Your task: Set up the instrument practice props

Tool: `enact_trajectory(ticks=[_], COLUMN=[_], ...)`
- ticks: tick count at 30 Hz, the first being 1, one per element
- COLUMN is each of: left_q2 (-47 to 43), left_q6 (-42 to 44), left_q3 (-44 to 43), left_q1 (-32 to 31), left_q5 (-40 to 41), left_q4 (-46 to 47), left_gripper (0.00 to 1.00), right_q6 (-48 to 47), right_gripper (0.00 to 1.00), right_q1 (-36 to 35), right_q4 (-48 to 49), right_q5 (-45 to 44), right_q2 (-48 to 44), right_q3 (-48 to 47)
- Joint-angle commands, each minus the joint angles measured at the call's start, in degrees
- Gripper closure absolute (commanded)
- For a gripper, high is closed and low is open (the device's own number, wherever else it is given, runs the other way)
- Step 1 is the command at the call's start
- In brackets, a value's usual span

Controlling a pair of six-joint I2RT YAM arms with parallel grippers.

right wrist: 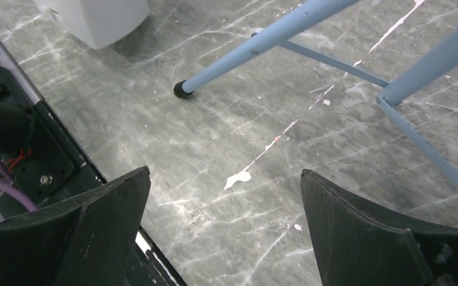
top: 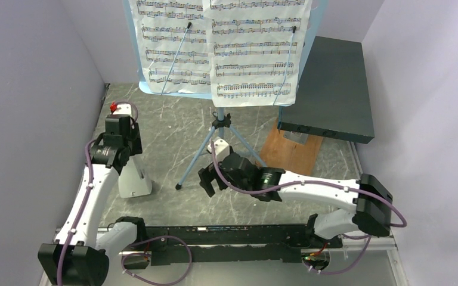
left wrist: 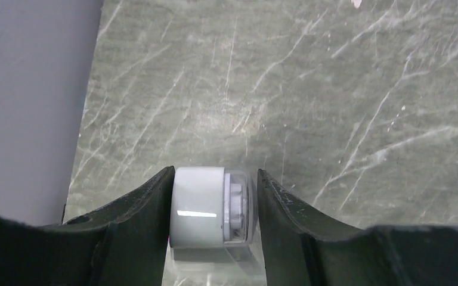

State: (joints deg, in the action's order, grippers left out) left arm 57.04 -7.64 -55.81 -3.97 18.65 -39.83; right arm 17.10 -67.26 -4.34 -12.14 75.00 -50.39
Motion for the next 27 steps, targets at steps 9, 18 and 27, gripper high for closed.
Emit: enact_trajectory(ticks=[9,18,27], left_q2=[-10.08,-14.39,-16.85], left_q6=[-4.84,-6.23,-5.03], left_q3=[8.51,8.48,8.63], left_q1=[0.01,0.01,0.01], left_q5=[-1.97,-5.75,-7.75], left_q4=[4.06,0.56,0.85], left_gripper=[0.94,0.58,0.2], right_q6=[14.71,22.08,25.62], right_gripper=[0.17,0.36,0.47], right_q1=[-2.68,-2.69,-2.87], right_q4=[7.71,9.29,10.13], right_q5=[-6.33,-15.88,-20.98], right_q2=[13.89,22.53,29.44], right_q3=[-9.16,-13.09,-18.27])
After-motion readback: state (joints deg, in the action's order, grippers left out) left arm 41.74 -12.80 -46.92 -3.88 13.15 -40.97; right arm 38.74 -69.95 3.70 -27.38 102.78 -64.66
